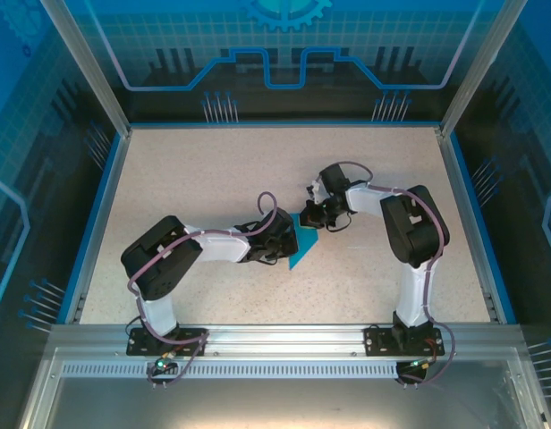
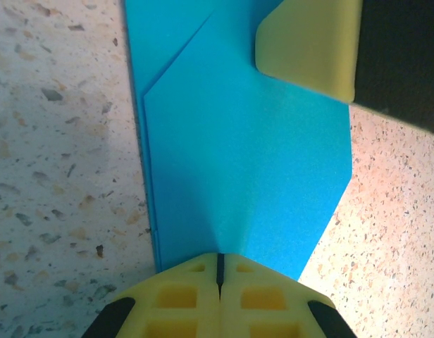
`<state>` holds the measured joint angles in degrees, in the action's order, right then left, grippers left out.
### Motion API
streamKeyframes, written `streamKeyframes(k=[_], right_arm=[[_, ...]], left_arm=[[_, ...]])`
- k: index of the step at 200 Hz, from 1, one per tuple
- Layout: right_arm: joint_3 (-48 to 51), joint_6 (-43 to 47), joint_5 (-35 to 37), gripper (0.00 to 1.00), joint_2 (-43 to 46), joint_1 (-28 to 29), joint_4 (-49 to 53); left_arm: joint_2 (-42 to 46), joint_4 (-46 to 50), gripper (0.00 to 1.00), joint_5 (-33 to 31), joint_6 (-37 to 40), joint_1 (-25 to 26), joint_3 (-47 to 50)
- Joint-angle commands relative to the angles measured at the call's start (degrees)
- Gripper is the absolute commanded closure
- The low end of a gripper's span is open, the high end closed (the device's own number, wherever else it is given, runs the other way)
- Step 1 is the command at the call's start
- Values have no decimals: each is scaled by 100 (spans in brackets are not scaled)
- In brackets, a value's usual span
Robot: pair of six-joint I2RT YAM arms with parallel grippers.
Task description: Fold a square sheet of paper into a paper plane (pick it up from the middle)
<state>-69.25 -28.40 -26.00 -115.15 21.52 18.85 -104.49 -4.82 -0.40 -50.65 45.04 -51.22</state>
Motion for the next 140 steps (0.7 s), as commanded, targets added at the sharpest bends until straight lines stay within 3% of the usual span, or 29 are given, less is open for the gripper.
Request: streamKeyframes(k=[1,86,140], right_arm=[[-273,109,676,100,-255,-374,-260],[-920,214,858,100,-520,-530,129],[-408,222,1185,95,773,-385,92]], left_arm=[[-459,1340,100,172,152,24,380],[-459,1385,100,159,152,32,315],[-307,1331,100,157,139,40,176]])
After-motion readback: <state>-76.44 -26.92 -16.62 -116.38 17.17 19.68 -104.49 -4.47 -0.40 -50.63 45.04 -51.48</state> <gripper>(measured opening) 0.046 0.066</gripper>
